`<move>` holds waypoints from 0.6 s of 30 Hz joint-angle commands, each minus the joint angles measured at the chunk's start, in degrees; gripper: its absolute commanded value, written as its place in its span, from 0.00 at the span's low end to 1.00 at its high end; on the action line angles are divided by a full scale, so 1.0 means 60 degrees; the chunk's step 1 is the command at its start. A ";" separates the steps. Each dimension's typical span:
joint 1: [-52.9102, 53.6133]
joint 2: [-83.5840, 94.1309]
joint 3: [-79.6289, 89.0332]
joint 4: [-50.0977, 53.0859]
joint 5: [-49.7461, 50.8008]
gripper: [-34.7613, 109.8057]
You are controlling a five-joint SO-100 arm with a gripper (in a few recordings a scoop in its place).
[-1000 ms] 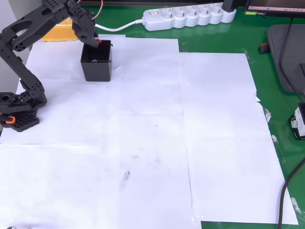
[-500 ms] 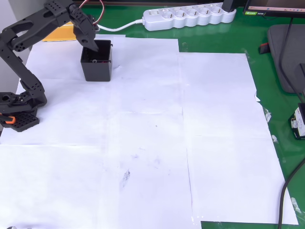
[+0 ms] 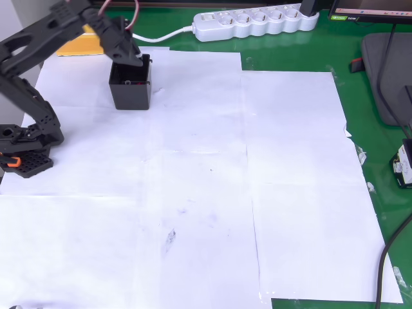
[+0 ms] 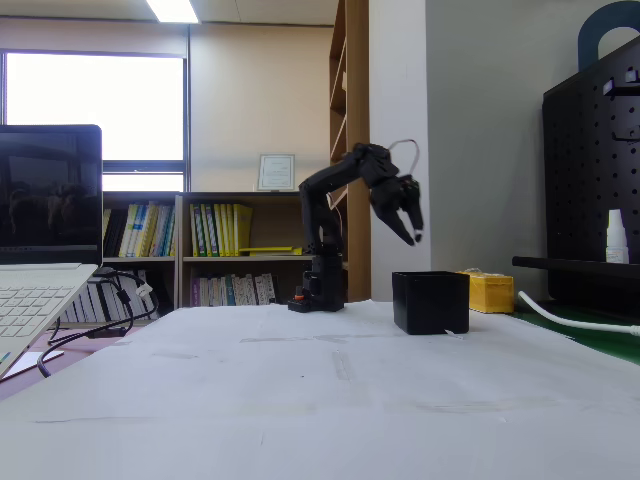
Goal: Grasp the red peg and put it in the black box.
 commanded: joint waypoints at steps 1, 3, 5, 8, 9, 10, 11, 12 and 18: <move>0.1216 -0.2798 -0.3208 -0.2153 -0.1567 0.24; 0.1934 -0.3486 -0.5112 -0.3267 -0.2314 0.24; 0.2461 -0.3955 -0.6709 -0.4380 -0.2842 0.24; 0.3018 -0.5449 -0.8687 -0.4644 -0.3296 0.24; 0.3179 -0.5874 -0.9214 -0.4644 -0.3340 0.24; 0.3325 -0.6226 -0.9609 -0.4541 -0.3340 0.24; 0.3501 -0.6489 -0.9858 -0.4263 -0.3340 0.24; 0.3677 -0.6680 -1.0005 -0.3867 -0.3340 0.24; 0.3940 -0.8218 -1.1660 -0.3223 -0.3618 0.24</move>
